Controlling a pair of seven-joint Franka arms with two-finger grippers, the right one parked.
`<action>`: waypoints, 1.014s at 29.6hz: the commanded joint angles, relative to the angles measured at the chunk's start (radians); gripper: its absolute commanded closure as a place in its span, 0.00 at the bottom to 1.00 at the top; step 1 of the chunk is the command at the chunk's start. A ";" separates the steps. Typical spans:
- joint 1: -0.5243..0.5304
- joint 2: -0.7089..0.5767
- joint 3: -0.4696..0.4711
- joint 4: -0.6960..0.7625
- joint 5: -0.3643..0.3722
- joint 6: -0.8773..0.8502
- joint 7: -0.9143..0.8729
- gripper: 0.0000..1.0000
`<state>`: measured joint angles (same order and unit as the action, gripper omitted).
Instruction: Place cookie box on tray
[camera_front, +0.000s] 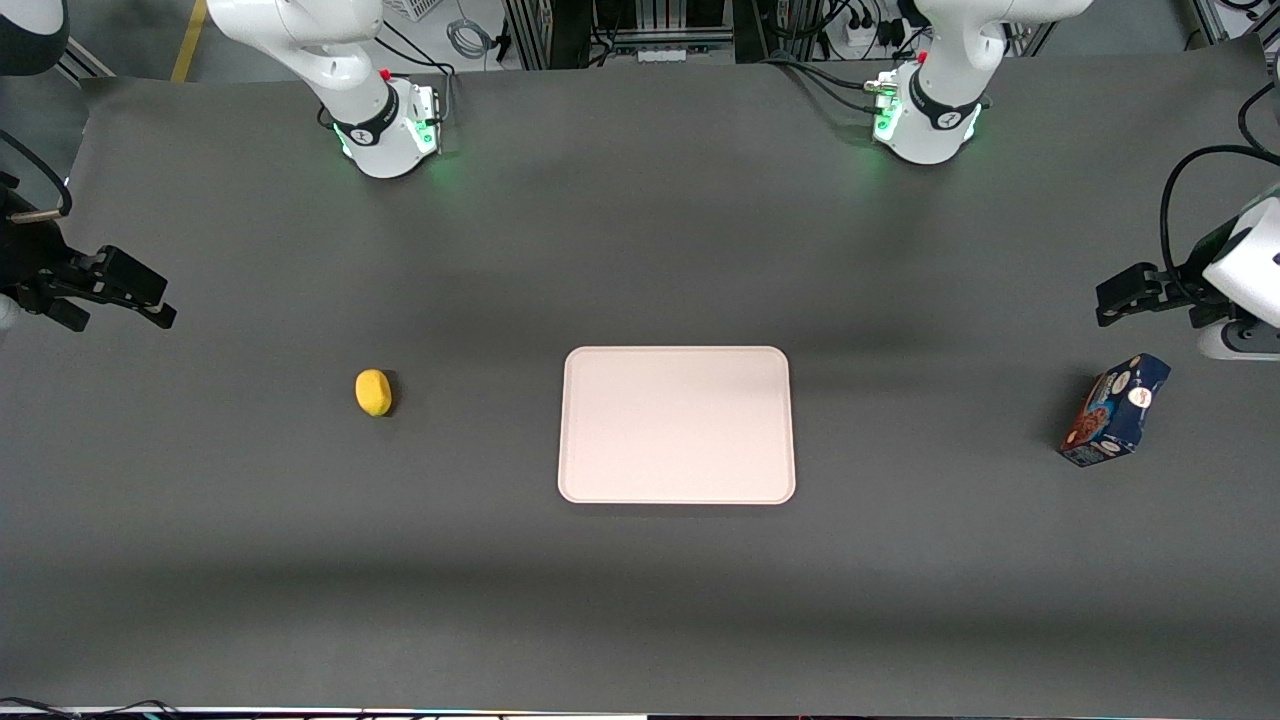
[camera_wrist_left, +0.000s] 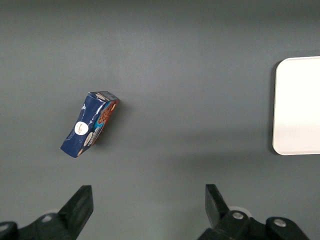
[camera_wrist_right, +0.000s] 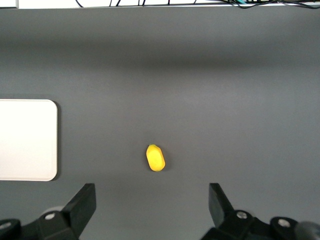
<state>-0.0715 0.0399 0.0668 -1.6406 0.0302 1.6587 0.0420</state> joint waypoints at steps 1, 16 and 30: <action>-0.004 0.000 -0.001 0.010 0.014 -0.014 0.010 0.00; -0.004 -0.002 -0.001 0.010 0.014 -0.016 0.012 0.00; -0.002 -0.008 0.001 0.013 0.030 -0.049 0.010 0.00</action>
<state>-0.0715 0.0399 0.0674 -1.6405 0.0313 1.6497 0.0421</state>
